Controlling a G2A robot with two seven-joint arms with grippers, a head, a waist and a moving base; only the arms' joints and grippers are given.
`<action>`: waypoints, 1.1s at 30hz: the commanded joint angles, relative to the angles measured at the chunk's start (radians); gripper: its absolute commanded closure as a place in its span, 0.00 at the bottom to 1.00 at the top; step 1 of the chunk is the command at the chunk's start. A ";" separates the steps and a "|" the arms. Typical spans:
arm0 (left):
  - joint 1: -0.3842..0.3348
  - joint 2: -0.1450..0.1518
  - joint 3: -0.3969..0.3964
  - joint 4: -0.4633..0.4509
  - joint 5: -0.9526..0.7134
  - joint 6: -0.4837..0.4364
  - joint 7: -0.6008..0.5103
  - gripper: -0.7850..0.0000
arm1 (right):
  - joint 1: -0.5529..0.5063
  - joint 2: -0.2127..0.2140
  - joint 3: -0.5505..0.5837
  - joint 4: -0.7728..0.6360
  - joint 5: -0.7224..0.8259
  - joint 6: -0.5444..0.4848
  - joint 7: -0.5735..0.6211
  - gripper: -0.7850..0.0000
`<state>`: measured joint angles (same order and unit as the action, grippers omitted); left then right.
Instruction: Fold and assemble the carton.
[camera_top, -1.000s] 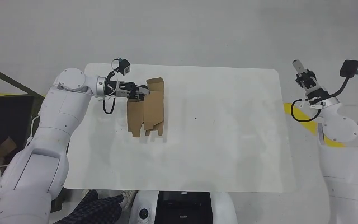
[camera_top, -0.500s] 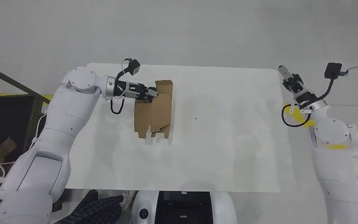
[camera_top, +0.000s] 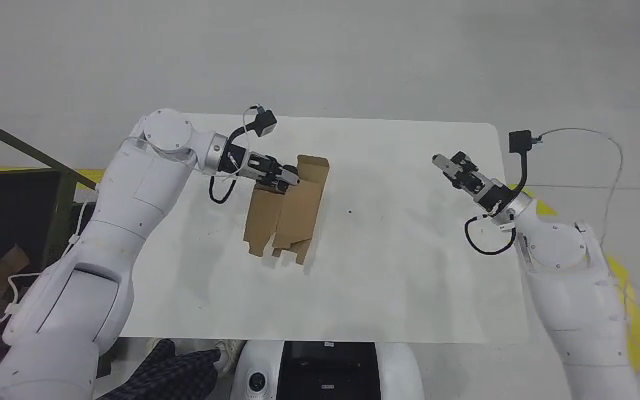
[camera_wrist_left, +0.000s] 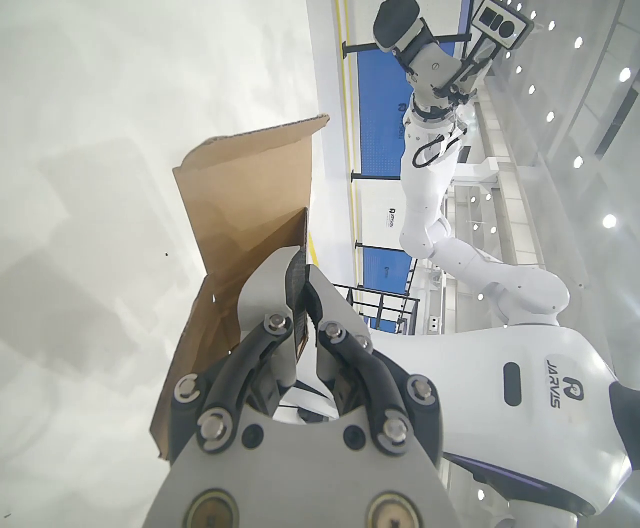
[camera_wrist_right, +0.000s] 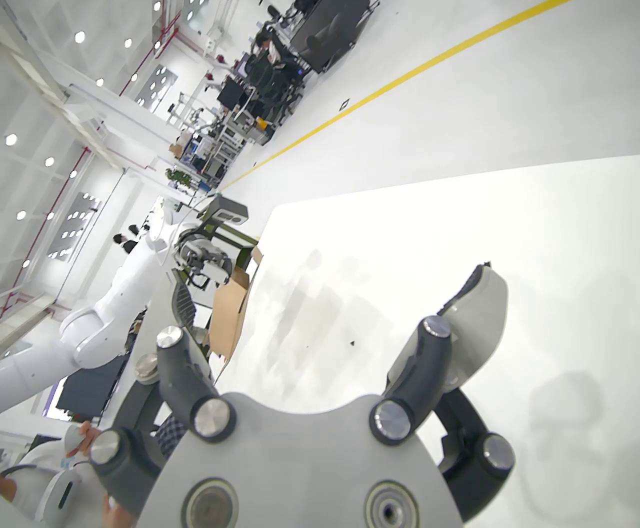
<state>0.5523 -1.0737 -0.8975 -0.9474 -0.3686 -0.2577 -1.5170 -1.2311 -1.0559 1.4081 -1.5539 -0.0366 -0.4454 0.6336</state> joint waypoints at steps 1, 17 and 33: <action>-0.006 -0.003 0.007 0.002 0.000 0.000 -0.010 1.00 | -0.003 -0.002 -0.019 -0.014 0.039 -0.003 0.034 0.00; -0.018 -0.011 0.036 0.012 -0.030 -0.002 -0.019 1.00 | 0.012 -0.010 -0.095 -0.031 0.135 -0.005 0.116 0.00; -0.004 -0.015 0.054 -0.038 -0.005 0.018 -0.003 1.00 | 0.018 -0.019 -0.143 -0.042 0.124 0.011 0.090 0.00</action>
<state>0.5480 -1.0870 -0.8504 -0.9690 -0.3816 -0.2462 -1.5170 -1.2211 -1.0717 1.2843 -1.5971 0.0903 -0.4355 0.7243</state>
